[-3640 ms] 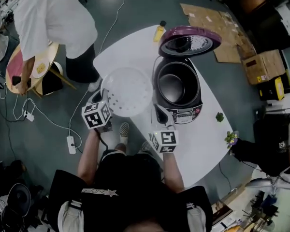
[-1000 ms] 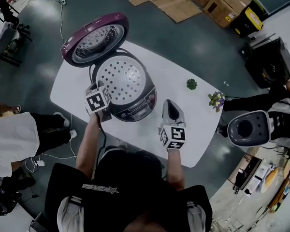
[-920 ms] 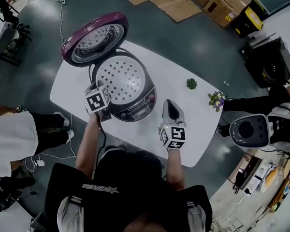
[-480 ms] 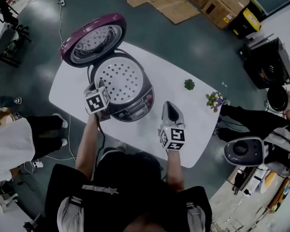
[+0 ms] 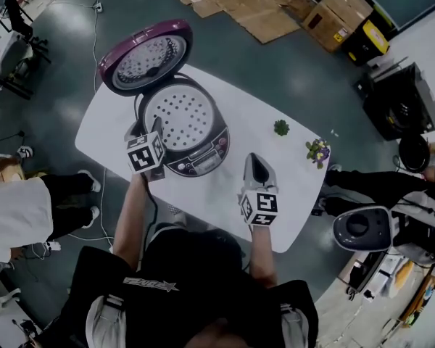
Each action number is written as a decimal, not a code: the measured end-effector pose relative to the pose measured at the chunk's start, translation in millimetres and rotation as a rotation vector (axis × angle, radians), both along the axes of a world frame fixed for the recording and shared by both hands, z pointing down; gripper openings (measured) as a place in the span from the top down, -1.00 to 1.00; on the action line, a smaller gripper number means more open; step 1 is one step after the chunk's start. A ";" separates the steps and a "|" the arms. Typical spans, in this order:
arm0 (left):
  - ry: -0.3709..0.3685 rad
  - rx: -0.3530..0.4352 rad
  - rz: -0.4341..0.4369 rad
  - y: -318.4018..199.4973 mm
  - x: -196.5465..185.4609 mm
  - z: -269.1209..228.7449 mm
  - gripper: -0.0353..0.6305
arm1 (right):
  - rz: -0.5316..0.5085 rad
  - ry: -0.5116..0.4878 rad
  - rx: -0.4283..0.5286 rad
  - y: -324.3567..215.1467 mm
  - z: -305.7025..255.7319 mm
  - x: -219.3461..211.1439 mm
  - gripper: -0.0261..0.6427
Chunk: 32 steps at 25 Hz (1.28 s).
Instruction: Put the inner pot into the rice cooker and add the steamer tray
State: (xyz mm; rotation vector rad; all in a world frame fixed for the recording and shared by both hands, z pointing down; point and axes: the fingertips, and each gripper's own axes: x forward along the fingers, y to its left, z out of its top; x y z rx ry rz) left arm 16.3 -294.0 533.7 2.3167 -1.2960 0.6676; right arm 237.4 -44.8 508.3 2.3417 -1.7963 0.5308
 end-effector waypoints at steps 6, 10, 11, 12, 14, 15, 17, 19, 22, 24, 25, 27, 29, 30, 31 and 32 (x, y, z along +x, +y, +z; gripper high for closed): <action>0.028 0.104 -0.003 21.6 -7.8 -34.9 0.14 | -0.032 0.024 0.011 11.5 -8.7 -4.0 0.91; 0.044 0.187 0.000 43.7 -14.4 -64.7 0.14 | -0.064 0.047 0.033 22.0 -21.2 -7.2 0.91; 0.046 0.206 0.003 50.3 -15.5 -72.1 0.14 | -0.072 0.052 0.039 24.4 -25.0 -7.9 0.91; 0.049 0.225 0.007 57.3 -16.6 -78.9 0.14 | -0.081 0.057 0.047 26.7 -28.6 -8.9 0.91; 0.054 0.264 0.018 72.5 -18.7 -90.8 0.14 | -0.100 0.068 0.064 31.0 -34.9 -12.0 0.91; 0.054 0.283 0.025 80.5 -19.7 -95.9 0.14 | -0.112 0.074 0.071 32.9 -38.0 -14.0 0.91; 0.053 0.314 0.039 98.0 -21.5 -104.4 0.17 | -0.140 0.086 0.088 36.5 -44.7 -18.5 0.91; 0.050 0.345 0.047 117.5 -24.7 -111.7 0.18 | -0.171 0.095 0.106 39.8 -52.3 -23.8 0.91; 0.046 0.389 0.052 145.9 -31.5 -119.7 0.19 | -0.214 0.108 0.131 43.0 -63.1 -32.6 0.91; 0.037 0.410 0.059 162.4 -37.4 -122.0 0.22 | -0.241 0.112 0.147 44.2 -68.2 -40.5 0.91; 0.031 0.415 0.059 170.4 -41.4 -122.3 0.24 | -0.256 0.114 0.153 44.7 -69.9 -45.5 0.91; 0.025 0.420 0.054 185.2 -49.5 -121.2 0.29 | -0.288 0.115 0.164 45.2 -71.9 -55.6 0.91; 0.026 0.423 0.040 196.1 -55.8 -119.7 0.34 | -0.317 0.115 0.170 42.6 -72.5 -62.9 0.91; 0.026 0.422 0.029 200.6 -58.3 -118.8 0.38 | -0.331 0.114 0.173 40.1 -72.7 -65.7 0.91; 0.023 0.419 0.019 205.7 -61.1 -117.3 0.42 | -0.344 0.111 0.175 38.1 -73.0 -69.1 0.91; 0.020 0.414 0.009 212.2 -64.7 -115.5 0.44 | -0.358 0.108 0.177 37.5 -73.3 -73.5 0.91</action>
